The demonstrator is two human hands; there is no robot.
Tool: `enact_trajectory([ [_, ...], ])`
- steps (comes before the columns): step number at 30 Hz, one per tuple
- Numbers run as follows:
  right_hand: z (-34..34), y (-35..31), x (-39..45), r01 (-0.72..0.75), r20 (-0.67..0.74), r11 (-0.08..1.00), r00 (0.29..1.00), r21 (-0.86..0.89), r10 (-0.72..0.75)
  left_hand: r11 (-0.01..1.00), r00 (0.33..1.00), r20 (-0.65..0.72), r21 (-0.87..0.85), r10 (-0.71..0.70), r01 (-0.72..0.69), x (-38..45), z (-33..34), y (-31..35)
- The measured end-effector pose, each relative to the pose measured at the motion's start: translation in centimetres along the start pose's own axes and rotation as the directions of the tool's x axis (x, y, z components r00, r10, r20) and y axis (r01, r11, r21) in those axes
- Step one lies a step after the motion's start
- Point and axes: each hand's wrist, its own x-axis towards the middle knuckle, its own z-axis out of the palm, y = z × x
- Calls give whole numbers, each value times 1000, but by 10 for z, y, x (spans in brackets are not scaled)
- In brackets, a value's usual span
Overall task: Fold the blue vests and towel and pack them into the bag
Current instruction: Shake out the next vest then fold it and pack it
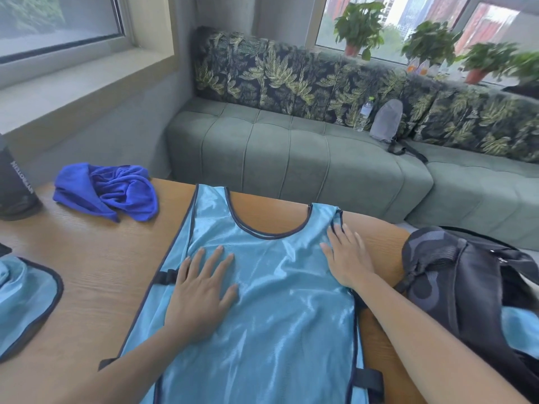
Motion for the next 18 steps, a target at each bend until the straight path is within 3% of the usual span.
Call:
enact_trajectory([
  [4,-1,-9,-17,65,16,997,998,-33,-64,1000,1000,-1,-4,-9,9,-1,-4,1],
  [9,-10,5,-26,-107,108,994,988,-12,107,1000,1000,11,-30,-6,6,-1,-4,2],
  [12,-17,-7,-22,-148,88,989,985,-23,150,999,1000,7,-31,-7,8,-2,-4,2],
  [18,-22,-40,3,-41,25,962,999,270,35,993,998,5,-100,-56,56,31,-19,6],
])
